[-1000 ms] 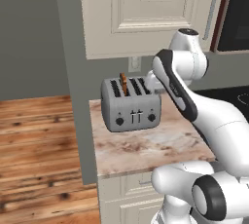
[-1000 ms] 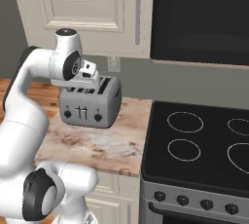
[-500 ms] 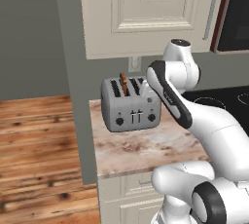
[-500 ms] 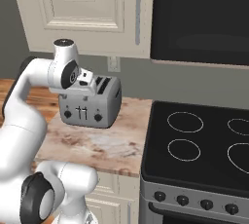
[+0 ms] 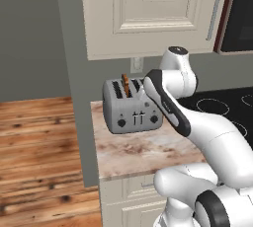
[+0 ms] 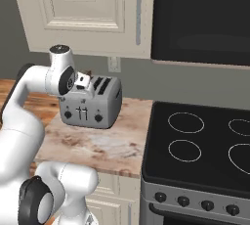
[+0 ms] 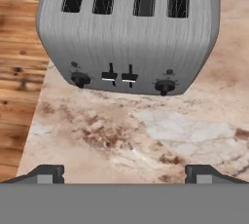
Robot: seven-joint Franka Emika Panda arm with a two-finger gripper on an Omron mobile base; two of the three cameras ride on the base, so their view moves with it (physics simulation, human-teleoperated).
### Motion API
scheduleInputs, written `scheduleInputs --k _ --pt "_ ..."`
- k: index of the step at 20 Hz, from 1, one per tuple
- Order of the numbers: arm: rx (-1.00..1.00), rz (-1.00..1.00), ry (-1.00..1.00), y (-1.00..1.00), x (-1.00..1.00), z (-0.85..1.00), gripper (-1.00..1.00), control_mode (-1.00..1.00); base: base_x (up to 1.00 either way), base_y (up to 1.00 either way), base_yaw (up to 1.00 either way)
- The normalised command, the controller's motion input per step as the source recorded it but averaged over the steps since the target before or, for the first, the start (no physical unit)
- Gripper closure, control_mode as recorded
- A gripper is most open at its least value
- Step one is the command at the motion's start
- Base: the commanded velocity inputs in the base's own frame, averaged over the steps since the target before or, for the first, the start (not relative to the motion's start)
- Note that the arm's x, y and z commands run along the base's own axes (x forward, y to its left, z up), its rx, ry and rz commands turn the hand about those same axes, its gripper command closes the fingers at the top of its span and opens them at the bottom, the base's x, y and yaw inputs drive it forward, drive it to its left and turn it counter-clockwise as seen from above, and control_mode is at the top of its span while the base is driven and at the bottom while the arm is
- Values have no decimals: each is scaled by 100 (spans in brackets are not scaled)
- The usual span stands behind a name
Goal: Start the toaster. Once the lever pops up, take the bread to the plate on the dining counter.
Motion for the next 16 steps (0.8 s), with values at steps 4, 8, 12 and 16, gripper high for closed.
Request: scheduleInputs --k 4,8,12,16 --pt "0 0 -17 0 3 -13 -100 -100 0 0 0" --pt "0 0 -9 9 13 -29 -100 -100 0 0 0" --pt "0 0 -5 9 13 -27 -100 -100 0 0 0" --pt "0 0 -1 9 9 -15 -100 -100 0 0 0"
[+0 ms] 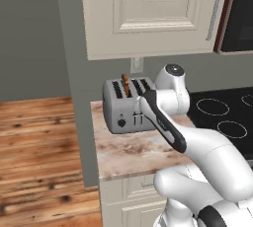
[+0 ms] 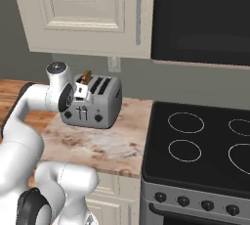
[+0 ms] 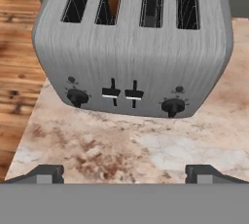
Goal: Start the toaster. Once the lever pops up, take the bread to the plate on the dining counter.
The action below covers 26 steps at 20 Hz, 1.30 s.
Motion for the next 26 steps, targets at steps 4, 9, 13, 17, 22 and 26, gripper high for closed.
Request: scheduleInputs --k 4,9,13,17,22,26 --pt "0 0 0 3 8 -3 -100 -100 0 0 0" --pt "0 0 0 0 6 -5 -100 -100 0 0 0" --pt "0 0 0 0 7 -5 -100 -100 0 0 0" --pt "0 0 0 0 8 -5 -100 -100 0 0 0" --pt "0 0 0 0 6 -2 -100 -100 0 0 0" --pt "0 0 0 0 13 0 -100 -100 0 0 0"
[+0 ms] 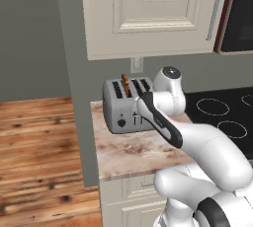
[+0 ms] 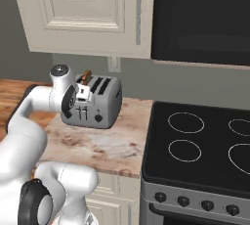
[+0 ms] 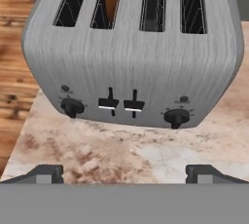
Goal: Start the toaster. Once the lever pops up, take the bread to the plate on the dining counter.
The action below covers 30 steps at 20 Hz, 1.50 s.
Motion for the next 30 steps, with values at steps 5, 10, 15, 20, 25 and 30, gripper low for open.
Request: scheduleInputs --k 5,10,15,20,25,30 --pt "0 0 0 0 18 0 -100 -100 0 0 0" --pt "0 0 0 -1 11 0 -100 -100 0 0 0" --pt "0 -1 0 0 9 0 -100 -100 0 0 0" --pt "0 -1 0 0 11 -3 -100 -100 0 0 0" --pt "0 0 0 -1 4 -16 -100 -100 0 0 0" --pt "0 0 0 0 0 -28 -100 -100 0 0 0"
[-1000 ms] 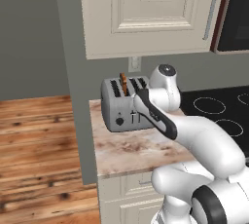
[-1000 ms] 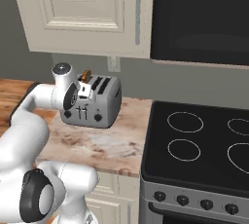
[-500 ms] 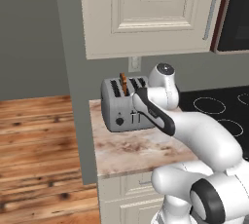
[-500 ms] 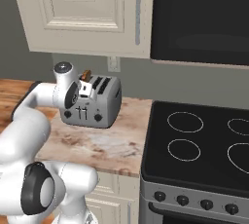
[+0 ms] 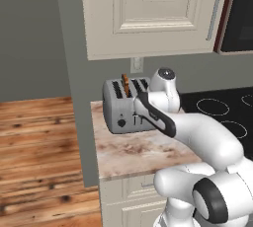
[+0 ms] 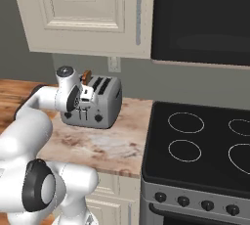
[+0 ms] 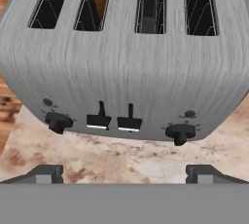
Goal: Start the toaster. Once the lever pops up, take the bread to the plate on the dining counter.
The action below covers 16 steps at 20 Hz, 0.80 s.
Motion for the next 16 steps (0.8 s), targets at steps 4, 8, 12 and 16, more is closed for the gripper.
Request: scheduleInputs --k 4,8,12,16 --pt "0 0 0 0 0 -26 -100 -100 0 0 0" --pt "0 0 0 0 0 -8 -100 -100 0 0 0" --pt "0 0 0 0 1 0 -100 -100 0 0 0" --pt "0 0 0 0 4 0 -100 -100 0 0 0"
